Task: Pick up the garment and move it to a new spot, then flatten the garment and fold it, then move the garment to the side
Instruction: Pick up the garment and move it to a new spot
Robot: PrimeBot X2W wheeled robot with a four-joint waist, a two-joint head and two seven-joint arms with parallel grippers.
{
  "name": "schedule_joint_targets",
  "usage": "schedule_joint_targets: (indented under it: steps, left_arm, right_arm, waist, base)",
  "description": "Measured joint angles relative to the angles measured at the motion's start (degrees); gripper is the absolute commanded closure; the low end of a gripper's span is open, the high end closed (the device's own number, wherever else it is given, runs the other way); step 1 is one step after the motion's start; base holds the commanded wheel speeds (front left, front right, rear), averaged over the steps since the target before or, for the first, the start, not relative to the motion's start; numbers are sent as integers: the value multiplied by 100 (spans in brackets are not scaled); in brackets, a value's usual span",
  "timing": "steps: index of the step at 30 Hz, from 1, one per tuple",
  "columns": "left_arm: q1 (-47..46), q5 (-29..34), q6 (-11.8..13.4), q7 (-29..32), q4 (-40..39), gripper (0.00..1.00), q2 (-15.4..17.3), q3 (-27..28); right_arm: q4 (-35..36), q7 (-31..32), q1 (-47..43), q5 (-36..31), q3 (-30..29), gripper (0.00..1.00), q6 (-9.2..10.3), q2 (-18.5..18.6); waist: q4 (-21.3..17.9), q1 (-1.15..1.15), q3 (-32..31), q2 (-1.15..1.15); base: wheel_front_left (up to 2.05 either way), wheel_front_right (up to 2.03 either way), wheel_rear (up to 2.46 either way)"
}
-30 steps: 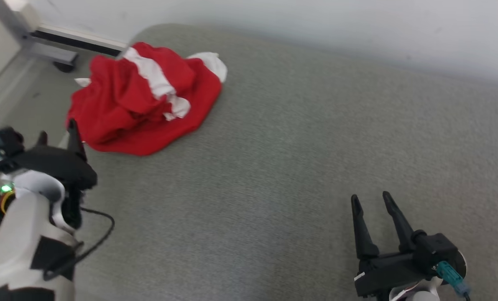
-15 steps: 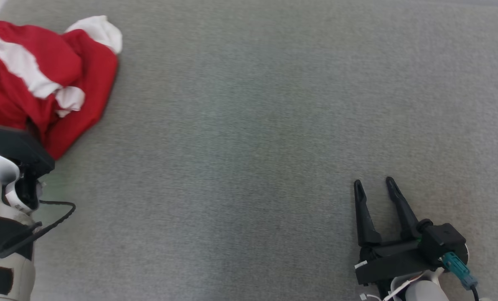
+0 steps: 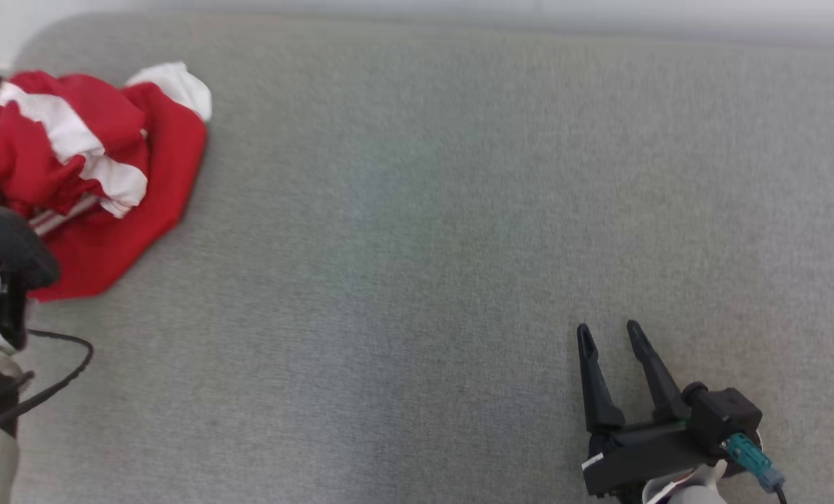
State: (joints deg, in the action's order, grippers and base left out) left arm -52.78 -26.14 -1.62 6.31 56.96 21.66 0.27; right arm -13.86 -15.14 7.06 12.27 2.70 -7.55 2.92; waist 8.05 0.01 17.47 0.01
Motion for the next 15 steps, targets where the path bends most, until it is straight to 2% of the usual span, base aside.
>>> schedule_joint_targets:
  steps: [9, 15]
  left_arm:
    - [-130, 302, -131, 25, -1011, 100, 129, -405]
    - [-172, 326, -296, 249, -2017, 100, -91, -713]
  right_arm:
    - [-190, 0, -248, 328, 87, 0, 0, 1]
    - [-220, 1, -389, 465, 107, 0, 0, 1]
  waist:
    - [172, -1, -831, -1]
    - [130, -2, -1365, -1]
  base:
    - [0, 0, 0]
    - [0, 0, 0]
